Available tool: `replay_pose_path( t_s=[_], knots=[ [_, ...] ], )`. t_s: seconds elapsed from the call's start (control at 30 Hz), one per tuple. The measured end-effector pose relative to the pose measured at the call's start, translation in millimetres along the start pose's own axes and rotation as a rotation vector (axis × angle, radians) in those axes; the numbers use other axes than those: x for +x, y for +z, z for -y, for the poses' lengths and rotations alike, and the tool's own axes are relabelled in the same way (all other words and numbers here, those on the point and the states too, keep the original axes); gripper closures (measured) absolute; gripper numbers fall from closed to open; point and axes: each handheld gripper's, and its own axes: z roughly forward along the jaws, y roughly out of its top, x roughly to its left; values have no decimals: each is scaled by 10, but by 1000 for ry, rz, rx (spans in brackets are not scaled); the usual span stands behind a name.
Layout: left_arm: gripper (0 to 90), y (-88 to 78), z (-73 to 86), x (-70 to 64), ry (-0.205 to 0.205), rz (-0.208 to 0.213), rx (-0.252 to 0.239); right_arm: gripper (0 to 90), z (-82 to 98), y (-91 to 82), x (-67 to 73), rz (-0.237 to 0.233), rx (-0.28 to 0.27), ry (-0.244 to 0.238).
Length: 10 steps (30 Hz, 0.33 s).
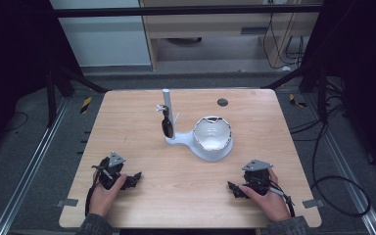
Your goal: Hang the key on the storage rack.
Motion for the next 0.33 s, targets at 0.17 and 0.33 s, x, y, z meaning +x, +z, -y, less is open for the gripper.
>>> replay_pose_path(
  t_s=[0.17, 0.33],
  knots=[
    [15, 1, 0, 0, 0, 2, 1, 4, 0, 0, 1, 0, 0, 1],
    [6, 5, -3, 5, 1, 15, 3, 4, -1, -1, 2, -1, 1, 5]
  ],
)
